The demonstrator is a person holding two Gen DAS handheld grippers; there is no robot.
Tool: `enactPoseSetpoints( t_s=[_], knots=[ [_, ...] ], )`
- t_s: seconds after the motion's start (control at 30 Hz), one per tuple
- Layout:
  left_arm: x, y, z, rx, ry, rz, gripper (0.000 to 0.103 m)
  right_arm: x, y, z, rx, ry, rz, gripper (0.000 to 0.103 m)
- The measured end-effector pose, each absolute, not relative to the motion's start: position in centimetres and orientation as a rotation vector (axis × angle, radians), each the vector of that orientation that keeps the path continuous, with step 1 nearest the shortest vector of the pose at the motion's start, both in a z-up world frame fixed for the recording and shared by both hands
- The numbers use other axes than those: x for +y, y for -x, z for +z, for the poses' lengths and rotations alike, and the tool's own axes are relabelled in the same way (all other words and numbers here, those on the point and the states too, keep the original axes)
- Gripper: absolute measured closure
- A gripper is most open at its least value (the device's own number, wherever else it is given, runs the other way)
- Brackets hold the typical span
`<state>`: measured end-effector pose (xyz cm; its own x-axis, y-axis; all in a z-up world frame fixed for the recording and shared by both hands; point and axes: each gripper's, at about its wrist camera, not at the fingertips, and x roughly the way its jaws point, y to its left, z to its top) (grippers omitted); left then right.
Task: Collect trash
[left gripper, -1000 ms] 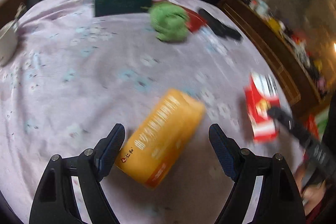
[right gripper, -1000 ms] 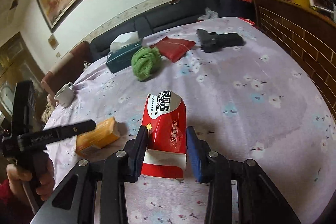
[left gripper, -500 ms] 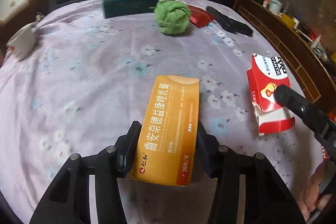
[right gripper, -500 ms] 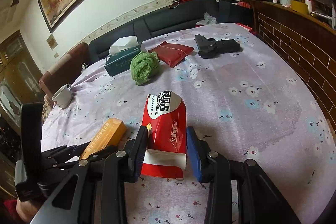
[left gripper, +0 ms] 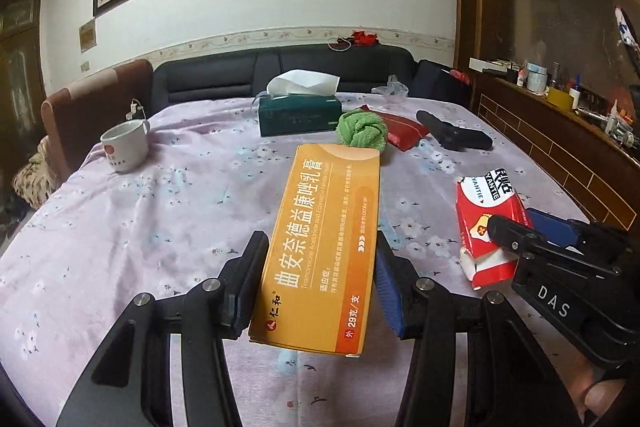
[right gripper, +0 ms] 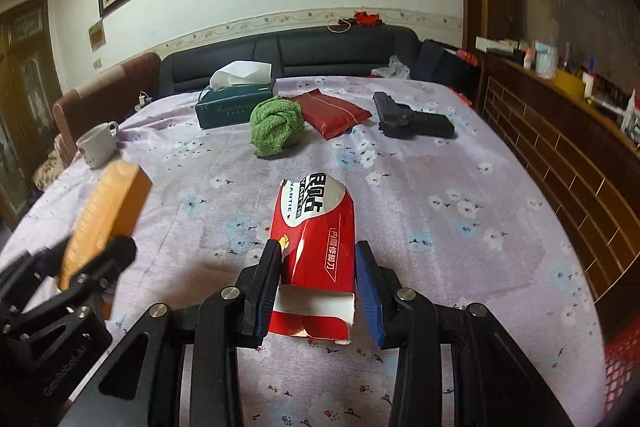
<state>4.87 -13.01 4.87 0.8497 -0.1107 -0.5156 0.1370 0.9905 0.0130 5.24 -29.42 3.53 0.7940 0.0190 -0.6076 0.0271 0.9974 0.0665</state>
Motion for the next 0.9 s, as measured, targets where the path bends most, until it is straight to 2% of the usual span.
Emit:
enactPoseSetpoints(
  t_s=[0.9],
  knots=[
    [-13.1, -4.7, 4.6, 0.540, -0.037, -0.162, 0.053, -28.2, -5.2, 3.3, 0.645, 0.001, -0.026, 0.063]
  ],
)
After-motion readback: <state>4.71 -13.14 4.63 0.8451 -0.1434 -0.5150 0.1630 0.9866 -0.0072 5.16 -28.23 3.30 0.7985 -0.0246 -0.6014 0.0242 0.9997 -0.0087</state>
